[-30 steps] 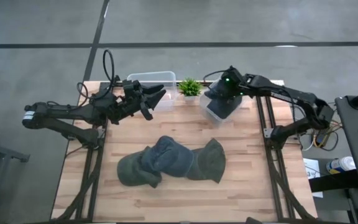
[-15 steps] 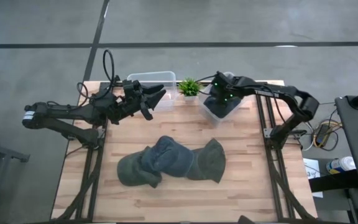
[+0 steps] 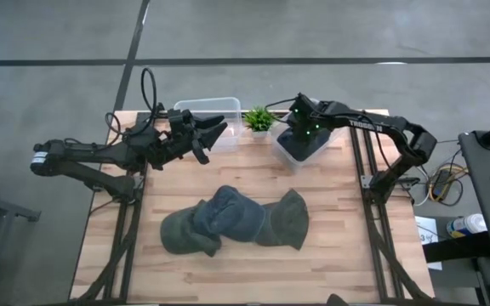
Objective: Pick and place caps into container
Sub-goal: Put the top blue cap into the right transparent container, then put the blue cap into the right transparent container
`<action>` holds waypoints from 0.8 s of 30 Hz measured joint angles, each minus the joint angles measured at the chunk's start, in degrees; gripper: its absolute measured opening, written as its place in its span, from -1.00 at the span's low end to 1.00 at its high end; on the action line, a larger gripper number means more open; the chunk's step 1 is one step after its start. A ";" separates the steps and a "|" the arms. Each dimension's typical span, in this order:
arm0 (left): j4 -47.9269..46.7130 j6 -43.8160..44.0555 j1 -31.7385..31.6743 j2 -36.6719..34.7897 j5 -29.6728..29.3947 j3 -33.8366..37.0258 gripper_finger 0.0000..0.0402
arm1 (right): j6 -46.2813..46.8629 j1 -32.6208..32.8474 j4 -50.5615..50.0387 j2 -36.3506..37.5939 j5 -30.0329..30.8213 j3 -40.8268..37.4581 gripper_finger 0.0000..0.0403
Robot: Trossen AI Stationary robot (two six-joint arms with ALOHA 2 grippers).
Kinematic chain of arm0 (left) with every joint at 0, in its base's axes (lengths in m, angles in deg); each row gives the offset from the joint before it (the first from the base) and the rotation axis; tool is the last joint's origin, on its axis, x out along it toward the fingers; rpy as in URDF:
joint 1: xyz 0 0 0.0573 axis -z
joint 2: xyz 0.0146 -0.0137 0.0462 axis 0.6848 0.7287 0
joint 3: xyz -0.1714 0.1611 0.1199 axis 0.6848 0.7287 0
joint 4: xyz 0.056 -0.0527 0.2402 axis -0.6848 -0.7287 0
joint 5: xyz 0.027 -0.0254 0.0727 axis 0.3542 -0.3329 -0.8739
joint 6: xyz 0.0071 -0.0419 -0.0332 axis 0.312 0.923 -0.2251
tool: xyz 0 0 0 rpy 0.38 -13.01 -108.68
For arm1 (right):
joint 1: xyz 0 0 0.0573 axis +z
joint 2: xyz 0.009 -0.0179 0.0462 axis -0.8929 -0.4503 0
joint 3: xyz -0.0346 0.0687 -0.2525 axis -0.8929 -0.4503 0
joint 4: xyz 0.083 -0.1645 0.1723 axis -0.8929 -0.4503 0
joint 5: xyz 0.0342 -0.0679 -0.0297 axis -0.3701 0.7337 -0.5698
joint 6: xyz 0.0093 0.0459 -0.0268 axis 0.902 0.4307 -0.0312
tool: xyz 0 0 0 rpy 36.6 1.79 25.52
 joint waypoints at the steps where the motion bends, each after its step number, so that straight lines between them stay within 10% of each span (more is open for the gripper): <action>1: 0.00 0.00 0.02 -0.01 0.00 0.02 -0.24 | 0.23 -0.16 -0.36 0.09 -0.47 0.00 -0.38; 13: -1.01 0.07 0.02 0.02 0.02 0.01 -0.24 | -0.41 -0.77 -7.53 0.27 -7.93 7.36 0.30; 24: -3.44 1.92 0.01 -0.01 0.34 0.02 -0.24 | -1.20 -0.30 -20.65 1.17 -6.16 20.03 0.54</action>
